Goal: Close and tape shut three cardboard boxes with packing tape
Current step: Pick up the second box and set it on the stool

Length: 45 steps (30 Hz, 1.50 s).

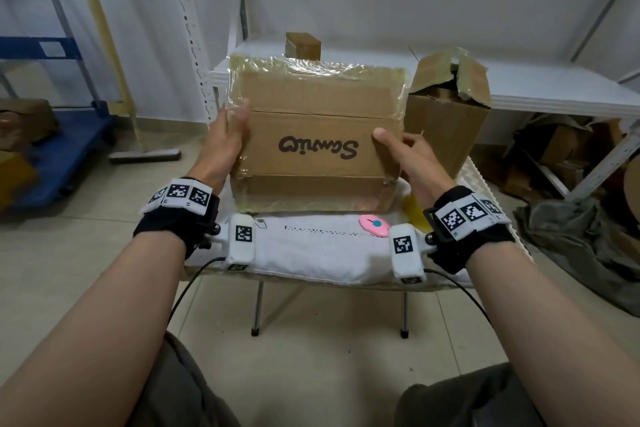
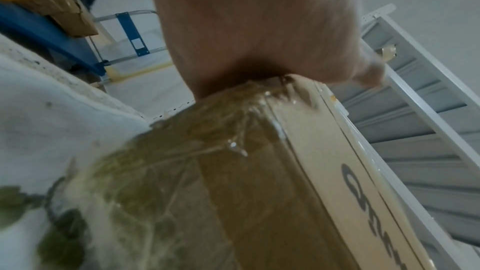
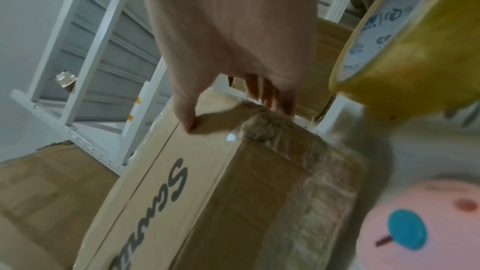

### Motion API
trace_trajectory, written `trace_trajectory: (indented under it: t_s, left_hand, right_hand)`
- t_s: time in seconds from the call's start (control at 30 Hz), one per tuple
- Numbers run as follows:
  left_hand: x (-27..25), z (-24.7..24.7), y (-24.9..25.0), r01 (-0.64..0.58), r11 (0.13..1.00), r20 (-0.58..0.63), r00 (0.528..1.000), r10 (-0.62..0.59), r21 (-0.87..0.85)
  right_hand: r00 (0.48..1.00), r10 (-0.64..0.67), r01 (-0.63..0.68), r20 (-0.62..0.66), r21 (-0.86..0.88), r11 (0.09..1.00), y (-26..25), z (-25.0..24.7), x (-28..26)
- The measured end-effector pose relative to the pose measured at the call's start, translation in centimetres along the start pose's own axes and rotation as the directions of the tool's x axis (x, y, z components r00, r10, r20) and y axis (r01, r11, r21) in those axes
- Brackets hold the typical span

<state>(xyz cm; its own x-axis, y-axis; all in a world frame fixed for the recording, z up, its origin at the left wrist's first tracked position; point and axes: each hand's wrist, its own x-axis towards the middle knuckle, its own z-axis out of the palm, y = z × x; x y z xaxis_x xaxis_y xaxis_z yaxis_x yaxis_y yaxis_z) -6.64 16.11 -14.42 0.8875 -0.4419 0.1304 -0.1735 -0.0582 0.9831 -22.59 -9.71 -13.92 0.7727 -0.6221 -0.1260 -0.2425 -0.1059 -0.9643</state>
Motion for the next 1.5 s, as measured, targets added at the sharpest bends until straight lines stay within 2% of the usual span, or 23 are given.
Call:
trace_trajectory:
  t_s: [0.13, 0.3, 0.47, 0.67, 0.77, 0.83, 0.9, 0.97, 1.07, 1.17, 1.23, 1.33, 1.5]
  left_hand:
    - [-0.2, 0.8, 0.5, -0.05, 0.998, -0.063, 0.997, 0.049, -0.023]
    - [0.2, 0.6, 0.5, -0.029, 1.0, -0.08, 0.996, 0.028, -0.008]
    - [0.3, 0.7, 0.7, -0.032, 0.999, -0.116, 0.993, 0.029, -0.024]
    - [0.1, 0.8, 1.1, -0.011, 0.999, -0.167, 0.986, 0.003, -0.047]
    - [0.1, 0.8, 1.4, 0.032, 0.996, -0.201, 0.978, -0.047, -0.078]
    - [0.0, 0.5, 1.6, 0.062, 0.994, -0.214, 0.973, -0.081, -0.094]
    - [-0.1, 0.2, 1.8, 0.085, 0.992, -0.234, 0.967, -0.104, -0.092]
    - [-0.1, 0.0, 1.7, 0.09, 0.993, -0.252, 0.962, -0.105, -0.073]
    - [-0.5, 0.2, 1.8, 0.06, 0.998, -0.235, 0.97, -0.06, -0.007]
    - [-0.8, 0.2, 1.6, 0.04, 0.998, -0.21, 0.977, -0.028, 0.052]
    - [-0.9, 0.1, 1.7, 0.053, 0.996, -0.229, 0.973, -0.036, 0.069]
    - [-1.0, 0.1, 1.9, 0.083, 0.99, -0.271, 0.961, -0.05, 0.112]
    - [-1.0, 0.4, 2.0, 0.093, 0.978, -0.325, 0.945, -0.028, 0.185]
  right_hand:
    - [0.984, 0.13, -0.108, 0.119, -0.171, 0.979, -0.4, -0.1, -0.6]
    - [0.988, 0.112, -0.065, 0.11, -0.366, 0.928, -1.5, 0.4, -2.2]
    - [0.991, 0.077, -0.027, 0.105, -0.409, 0.912, -1.4, 0.4, -2.1]
    - [0.995, 0.029, -0.002, 0.099, -0.264, 0.964, -1.5, 0.3, -1.1]
    - [0.996, -0.011, 0.014, 0.092, -0.04, 0.999, -1.7, 0.3, -1.0]
    - [0.997, 0.021, -0.028, 0.078, 0.09, 0.996, -1.5, 0.5, -0.8]
    - [0.995, 0.058, -0.068, 0.079, 0.133, 0.989, -0.9, 0.7, -0.6]
    - [0.992, 0.077, -0.081, 0.1, 0.04, 0.996, 0.0, 0.8, -0.5]
    - [0.987, 0.071, -0.036, 0.142, -0.233, 0.972, 0.5, 0.1, -1.2]
    - [0.976, 0.124, -0.054, 0.181, -0.349, 0.935, 0.9, -0.6, -1.2]
    - [0.968, 0.168, -0.071, 0.187, -0.44, 0.895, 1.4, -0.7, -1.2]
    - [0.959, 0.182, -0.013, 0.218, -0.608, 0.794, 1.9, -0.6, -1.6]
    - [0.929, 0.237, 0.052, 0.286, -0.733, 0.679, 1.7, -0.1, -2.1]
